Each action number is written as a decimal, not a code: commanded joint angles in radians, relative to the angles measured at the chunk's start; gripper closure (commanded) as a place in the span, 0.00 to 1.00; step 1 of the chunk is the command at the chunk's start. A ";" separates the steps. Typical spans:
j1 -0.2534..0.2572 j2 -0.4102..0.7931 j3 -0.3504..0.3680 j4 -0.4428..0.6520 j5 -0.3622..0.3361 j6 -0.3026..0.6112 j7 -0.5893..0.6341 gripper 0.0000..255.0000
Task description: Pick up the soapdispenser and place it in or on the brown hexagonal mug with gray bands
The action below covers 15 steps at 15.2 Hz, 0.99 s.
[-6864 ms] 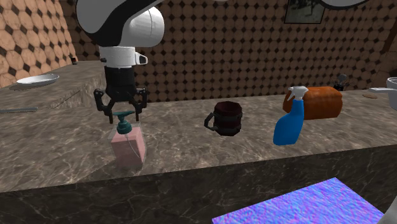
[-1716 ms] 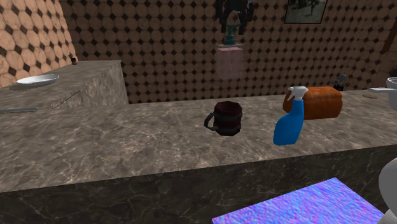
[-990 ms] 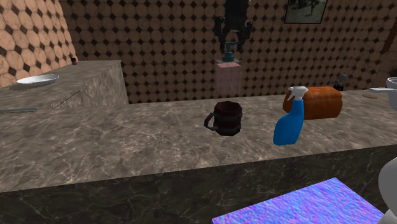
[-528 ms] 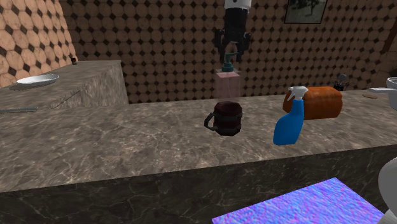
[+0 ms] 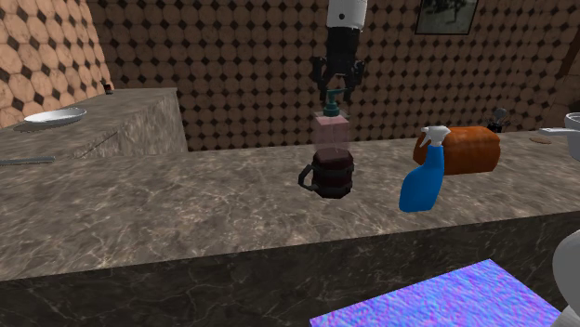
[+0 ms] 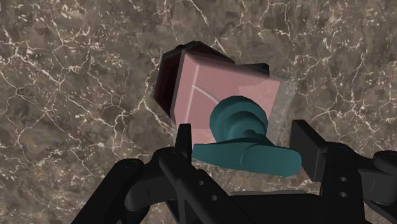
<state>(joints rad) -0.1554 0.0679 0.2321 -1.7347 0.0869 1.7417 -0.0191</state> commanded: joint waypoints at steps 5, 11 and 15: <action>-0.001 0.001 -0.001 -0.003 -0.001 0.002 -0.001 0.00; -0.002 0.003 -0.002 0.034 -0.002 -0.033 0.001 0.00; -0.004 0.018 -0.004 0.146 -0.006 -0.130 0.005 0.00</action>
<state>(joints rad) -0.1597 0.0809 0.2283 -1.6094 0.0820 1.6279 -0.0164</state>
